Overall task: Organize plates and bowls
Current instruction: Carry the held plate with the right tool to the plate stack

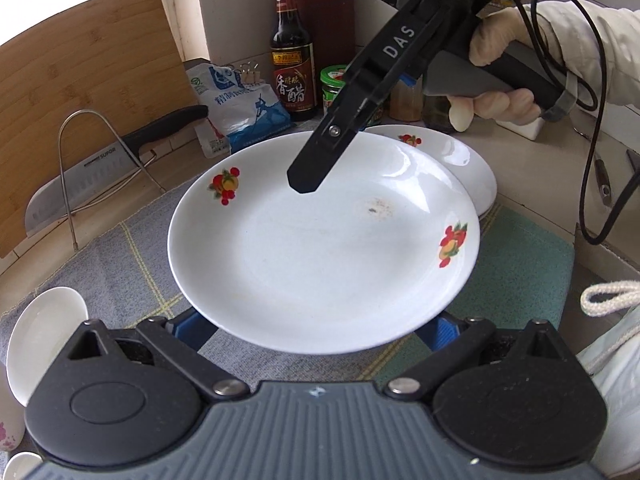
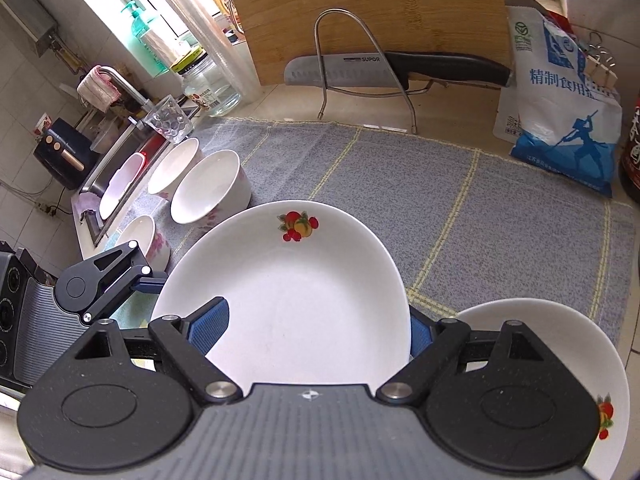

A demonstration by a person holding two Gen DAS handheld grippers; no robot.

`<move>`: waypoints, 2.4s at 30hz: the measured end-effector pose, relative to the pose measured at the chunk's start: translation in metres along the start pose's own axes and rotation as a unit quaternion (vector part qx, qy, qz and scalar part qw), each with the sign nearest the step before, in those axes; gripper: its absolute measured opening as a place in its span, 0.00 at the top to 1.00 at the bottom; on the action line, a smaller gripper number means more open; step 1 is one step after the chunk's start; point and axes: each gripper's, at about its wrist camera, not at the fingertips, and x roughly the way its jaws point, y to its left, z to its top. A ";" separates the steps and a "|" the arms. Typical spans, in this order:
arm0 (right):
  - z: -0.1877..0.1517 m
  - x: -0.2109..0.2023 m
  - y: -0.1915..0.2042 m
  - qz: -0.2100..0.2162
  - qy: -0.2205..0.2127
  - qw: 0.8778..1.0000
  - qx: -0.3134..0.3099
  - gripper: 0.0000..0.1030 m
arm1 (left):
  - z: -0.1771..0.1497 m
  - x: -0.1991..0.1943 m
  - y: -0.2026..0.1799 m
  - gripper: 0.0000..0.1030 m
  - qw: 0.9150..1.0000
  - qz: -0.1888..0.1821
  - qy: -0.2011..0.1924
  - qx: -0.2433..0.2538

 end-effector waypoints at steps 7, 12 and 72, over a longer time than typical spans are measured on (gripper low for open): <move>-0.023 -0.021 -0.013 -0.023 -0.021 0.999 0.031 0.11 | 0.012 0.012 -0.014 0.02 0.999 -0.030 -0.003 0.029; -0.038 -0.034 -0.025 -0.038 -0.032 0.997 0.052 0.11 | 0.020 0.024 -0.022 0.02 0.998 -0.050 -0.002 0.048; -0.098 -0.075 -0.098 -0.077 -0.078 0.980 0.164 0.06 | 0.059 0.099 -0.017 0.02 0.981 -0.107 0.041 0.156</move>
